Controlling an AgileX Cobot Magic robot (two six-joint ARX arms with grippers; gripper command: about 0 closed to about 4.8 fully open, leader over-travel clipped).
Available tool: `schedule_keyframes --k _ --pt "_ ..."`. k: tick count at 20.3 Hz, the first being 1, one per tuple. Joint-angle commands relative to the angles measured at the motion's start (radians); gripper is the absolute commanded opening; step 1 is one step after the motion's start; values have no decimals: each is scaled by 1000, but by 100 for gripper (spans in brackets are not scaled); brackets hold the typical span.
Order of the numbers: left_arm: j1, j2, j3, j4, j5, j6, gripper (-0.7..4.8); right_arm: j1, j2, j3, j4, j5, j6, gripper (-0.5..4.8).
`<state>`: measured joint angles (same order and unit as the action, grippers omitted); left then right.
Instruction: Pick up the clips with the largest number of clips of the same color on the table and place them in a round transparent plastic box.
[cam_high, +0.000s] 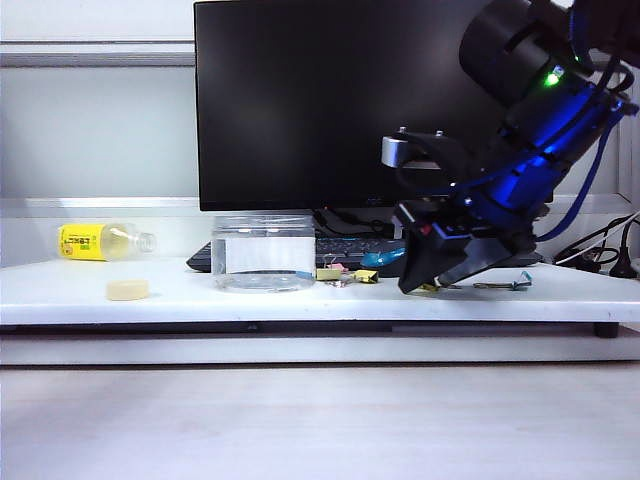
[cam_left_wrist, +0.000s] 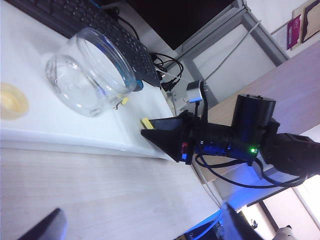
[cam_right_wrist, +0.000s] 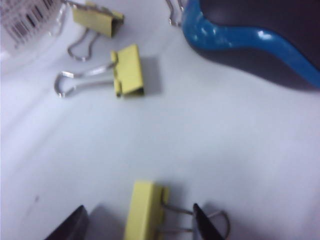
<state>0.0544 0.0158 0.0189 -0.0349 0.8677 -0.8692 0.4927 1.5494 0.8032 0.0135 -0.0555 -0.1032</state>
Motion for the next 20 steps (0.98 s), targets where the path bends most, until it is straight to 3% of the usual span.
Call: schedule_keyframes --k 1,9,13,20 --pt "-1 0 0 13 0 1 412 1 17 2 7 2 -5 169" --pt "-1 0 0 6 0 5 412 1 18 2 22 -1 2 42" --pt "-1 0 0 5 0 8 412 1 16 33 10 -47 52 42" --pt "-1 0 -1 -35 1 51 412 44 16 222 -16 -293 112 43"
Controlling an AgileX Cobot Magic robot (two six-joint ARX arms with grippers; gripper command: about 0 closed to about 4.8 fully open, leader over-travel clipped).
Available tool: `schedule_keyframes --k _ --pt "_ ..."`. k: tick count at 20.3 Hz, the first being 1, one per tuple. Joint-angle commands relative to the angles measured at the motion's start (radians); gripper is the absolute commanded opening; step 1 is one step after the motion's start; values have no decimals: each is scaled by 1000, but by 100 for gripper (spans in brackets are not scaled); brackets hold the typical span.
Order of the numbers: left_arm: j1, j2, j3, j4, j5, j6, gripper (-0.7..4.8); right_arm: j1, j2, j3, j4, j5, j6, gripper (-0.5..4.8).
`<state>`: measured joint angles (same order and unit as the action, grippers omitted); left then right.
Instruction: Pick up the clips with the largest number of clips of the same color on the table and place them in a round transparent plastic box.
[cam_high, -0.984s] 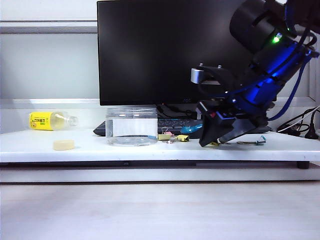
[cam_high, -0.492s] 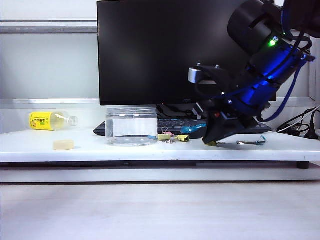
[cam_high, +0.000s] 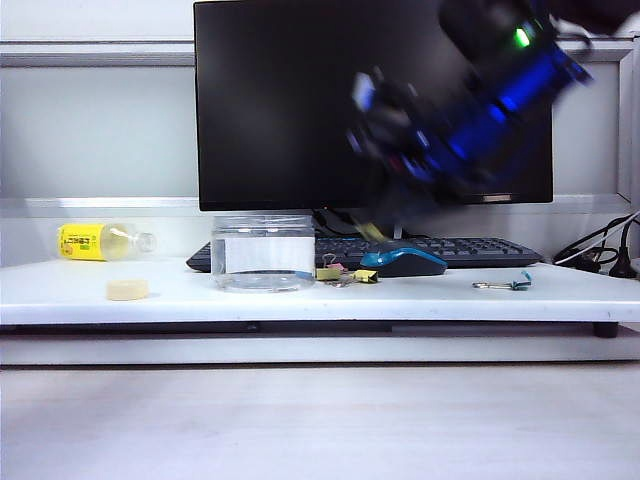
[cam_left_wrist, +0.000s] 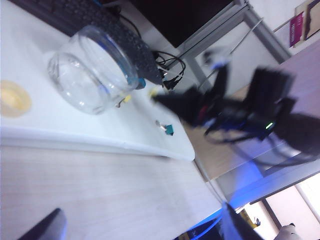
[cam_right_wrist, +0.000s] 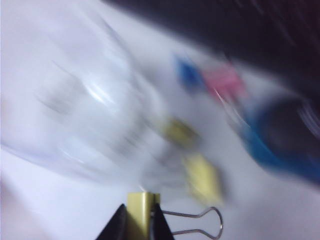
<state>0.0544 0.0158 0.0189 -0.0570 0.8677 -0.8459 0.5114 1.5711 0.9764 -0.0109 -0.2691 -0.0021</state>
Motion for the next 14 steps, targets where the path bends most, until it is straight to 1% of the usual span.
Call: schedule_keyframes --k 1,6,10,14 --pt "-1 0 -1 -22 0 35 412 44 -5 72 21 -97 25 43" --pt "-1 0 -1 -35 0 53 412 115 13 127 99 -94 29 43" --pt "-1 0 -1 -35 0 53 412 133 111 177 93 -92 34 44" --pt "-1 0 -1 -37 9 53 412 143 180 190 99 -85 35 44"
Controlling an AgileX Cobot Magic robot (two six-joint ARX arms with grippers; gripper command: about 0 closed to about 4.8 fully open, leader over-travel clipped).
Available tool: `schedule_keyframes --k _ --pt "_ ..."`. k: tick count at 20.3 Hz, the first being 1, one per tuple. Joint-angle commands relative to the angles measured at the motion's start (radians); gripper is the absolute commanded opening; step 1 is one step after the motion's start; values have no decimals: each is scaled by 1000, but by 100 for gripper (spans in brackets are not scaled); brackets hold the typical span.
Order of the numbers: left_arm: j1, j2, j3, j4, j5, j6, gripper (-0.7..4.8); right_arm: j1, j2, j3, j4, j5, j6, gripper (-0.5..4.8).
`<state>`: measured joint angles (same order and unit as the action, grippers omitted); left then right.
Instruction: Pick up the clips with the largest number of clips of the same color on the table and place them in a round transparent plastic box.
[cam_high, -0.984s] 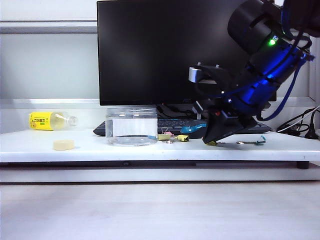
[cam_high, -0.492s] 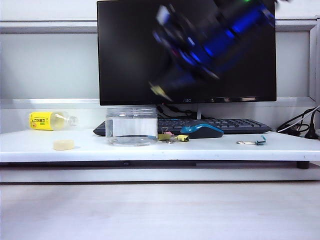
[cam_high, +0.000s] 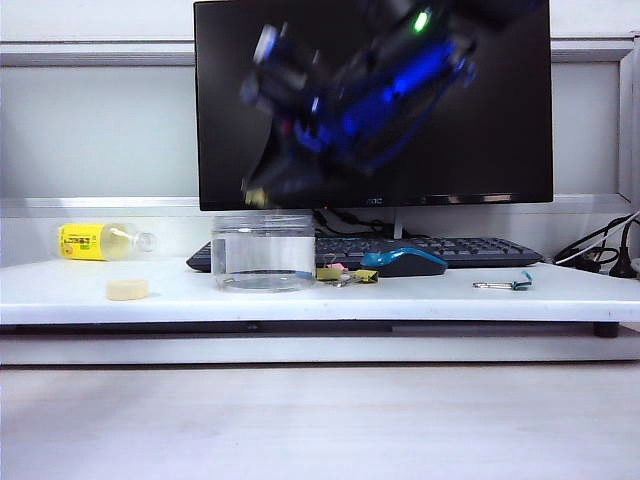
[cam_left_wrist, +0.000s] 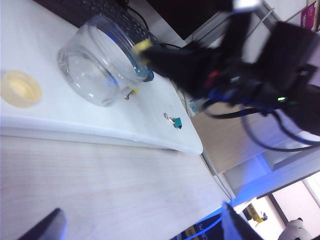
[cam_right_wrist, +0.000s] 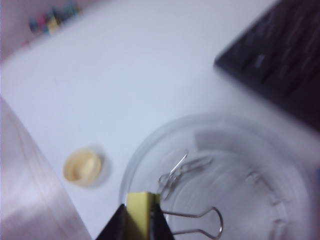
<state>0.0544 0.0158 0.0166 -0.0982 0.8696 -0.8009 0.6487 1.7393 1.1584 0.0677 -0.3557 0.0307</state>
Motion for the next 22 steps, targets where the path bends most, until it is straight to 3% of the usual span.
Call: schedule_keyframes --k 1,2,4,5,13,18,22 --pt "-1 0 2 2 6 8 412 5 16 7 19 2 2 44" --pt "-1 0 2 2 6 8 412 5 22 7 20 14 -5 49" --pt "-1 0 2 2 6 8 412 5 22 7 27 21 -10 122" --pt "-1 0 2 2 6 8 412 5 22 8 33 21 -9 133" --pt "-1 0 2 2 10 3 412 -10 17 62 17 42 -23 149" --pt "-1 0 2 2 18 -3 412 -84 -7 223 -257 44 -113 149" --pt "-1 0 2 2 17 1 412 -138 -36 230 -378 43 -153 149"
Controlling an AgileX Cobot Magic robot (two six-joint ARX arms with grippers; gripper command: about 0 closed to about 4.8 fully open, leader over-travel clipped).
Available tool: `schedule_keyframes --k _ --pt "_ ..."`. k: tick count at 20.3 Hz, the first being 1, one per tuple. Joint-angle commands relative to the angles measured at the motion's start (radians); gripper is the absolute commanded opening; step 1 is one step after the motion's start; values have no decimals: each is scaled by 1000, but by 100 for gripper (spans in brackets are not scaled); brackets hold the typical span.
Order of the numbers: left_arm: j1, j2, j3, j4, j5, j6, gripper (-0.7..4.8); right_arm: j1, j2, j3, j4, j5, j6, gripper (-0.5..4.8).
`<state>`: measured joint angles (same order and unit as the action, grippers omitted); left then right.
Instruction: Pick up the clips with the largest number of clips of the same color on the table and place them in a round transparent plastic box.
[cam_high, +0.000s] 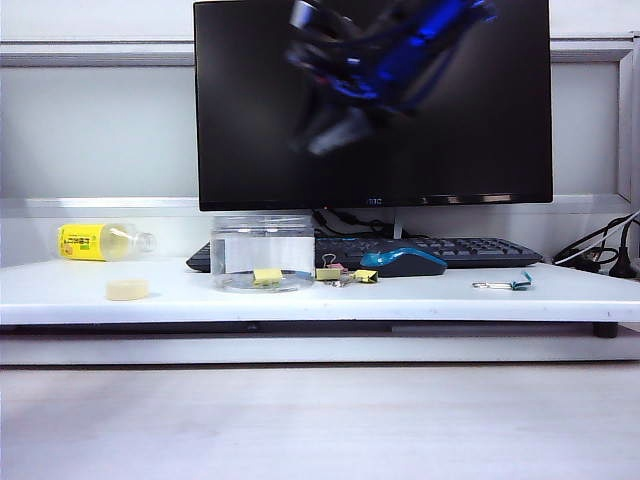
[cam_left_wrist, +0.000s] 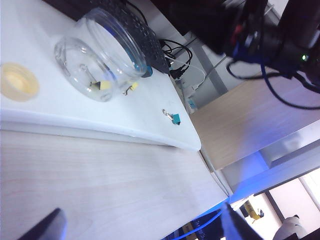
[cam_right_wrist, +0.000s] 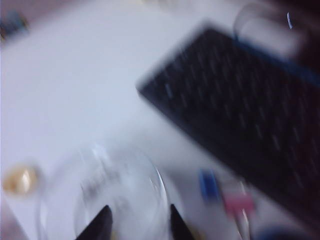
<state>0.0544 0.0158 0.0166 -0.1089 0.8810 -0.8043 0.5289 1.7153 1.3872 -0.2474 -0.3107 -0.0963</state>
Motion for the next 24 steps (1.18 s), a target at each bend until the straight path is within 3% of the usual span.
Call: schedule_keyframes --k 1,6,10,24 --pt "-1 0 2 13 5 4 413 -28 -12 1 -89 -2 -45 149" --pt "-1 0 2 13 6 8 412 -29 -6 -26 -140 43 -150 149" --pt "-1 0 2 13 17 13 413 -22 43 -30 -200 203 -339 149" --pt "-1 0 2 13 25 85 412 27 108 -28 -95 212 -500 149"
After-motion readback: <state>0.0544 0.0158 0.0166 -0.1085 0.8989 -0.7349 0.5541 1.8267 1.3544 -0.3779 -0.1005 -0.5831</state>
